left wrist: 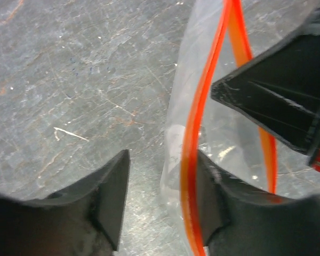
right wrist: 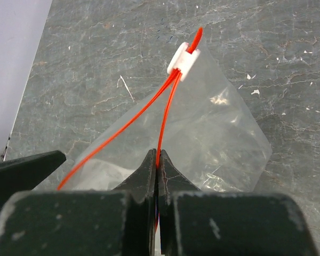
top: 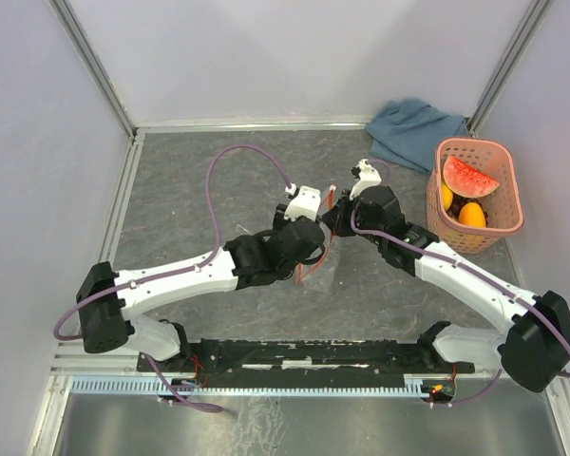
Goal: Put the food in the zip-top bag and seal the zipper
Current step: Open the zipper of the food storage bag.
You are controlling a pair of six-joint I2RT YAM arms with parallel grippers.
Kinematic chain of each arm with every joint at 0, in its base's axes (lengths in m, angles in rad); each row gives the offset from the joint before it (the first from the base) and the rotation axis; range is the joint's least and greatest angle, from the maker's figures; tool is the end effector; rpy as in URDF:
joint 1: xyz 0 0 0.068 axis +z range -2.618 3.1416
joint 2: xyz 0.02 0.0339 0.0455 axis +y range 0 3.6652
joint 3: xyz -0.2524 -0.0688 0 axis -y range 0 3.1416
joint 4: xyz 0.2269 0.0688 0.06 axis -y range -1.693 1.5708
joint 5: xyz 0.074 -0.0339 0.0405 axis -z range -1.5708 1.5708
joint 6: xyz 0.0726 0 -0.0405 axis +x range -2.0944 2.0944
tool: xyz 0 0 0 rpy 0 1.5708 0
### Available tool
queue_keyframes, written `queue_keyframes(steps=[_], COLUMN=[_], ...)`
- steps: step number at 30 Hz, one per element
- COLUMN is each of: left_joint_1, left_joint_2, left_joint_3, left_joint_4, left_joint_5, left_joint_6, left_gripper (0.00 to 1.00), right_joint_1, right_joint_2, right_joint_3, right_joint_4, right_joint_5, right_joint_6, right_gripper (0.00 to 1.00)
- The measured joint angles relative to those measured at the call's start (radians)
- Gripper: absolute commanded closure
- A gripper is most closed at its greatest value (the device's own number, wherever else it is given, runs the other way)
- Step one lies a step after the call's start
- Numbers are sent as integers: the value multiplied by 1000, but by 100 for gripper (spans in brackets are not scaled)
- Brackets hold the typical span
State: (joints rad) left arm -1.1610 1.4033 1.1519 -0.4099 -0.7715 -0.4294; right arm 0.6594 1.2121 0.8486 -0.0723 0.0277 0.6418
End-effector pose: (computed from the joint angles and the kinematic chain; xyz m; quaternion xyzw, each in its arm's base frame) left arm 0.1708 -0.2661 0.2866 0.1434 0.8364 -0.0539 0.5263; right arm 0.2365 0.1808 0.2634 0.0000 0.8432 0.3162 0.4347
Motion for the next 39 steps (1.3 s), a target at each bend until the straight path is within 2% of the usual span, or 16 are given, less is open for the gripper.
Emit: queue_keyframes(steps=[5,9,17,24,30,37,39], left_joint_1=[18,35,100,145,167,180,182], left_joint_2=[32,47,98,141,164,144,121], left_joint_3=[38,81,258,389,374,253,217], left_joint_4=[-32,-66,-222,-299,-281,-214,-203], left_joint_5=[-15,-23,-62,-113,-124,-87,-72], left_joint_6=[-3,-3,21,117,217,242,242], left_gripper=[83,97,97,97,97,97,97], right_joint_1=[0,0,0,2,6,7,7], right_joint_2=[-45,-94,-98,-58,2,8,11], right_joint_3=[0,1,89,190,222,221,221], right_joint_4=[-45,-111,-294,-358,-371,-362,-361], right_joint_5=[5,39,110,153,213,174,151], right_joint_6=[-39,-83,-181,-237,-275,-300,-299], right_gripper=[98,98,99,99,98,83,76])
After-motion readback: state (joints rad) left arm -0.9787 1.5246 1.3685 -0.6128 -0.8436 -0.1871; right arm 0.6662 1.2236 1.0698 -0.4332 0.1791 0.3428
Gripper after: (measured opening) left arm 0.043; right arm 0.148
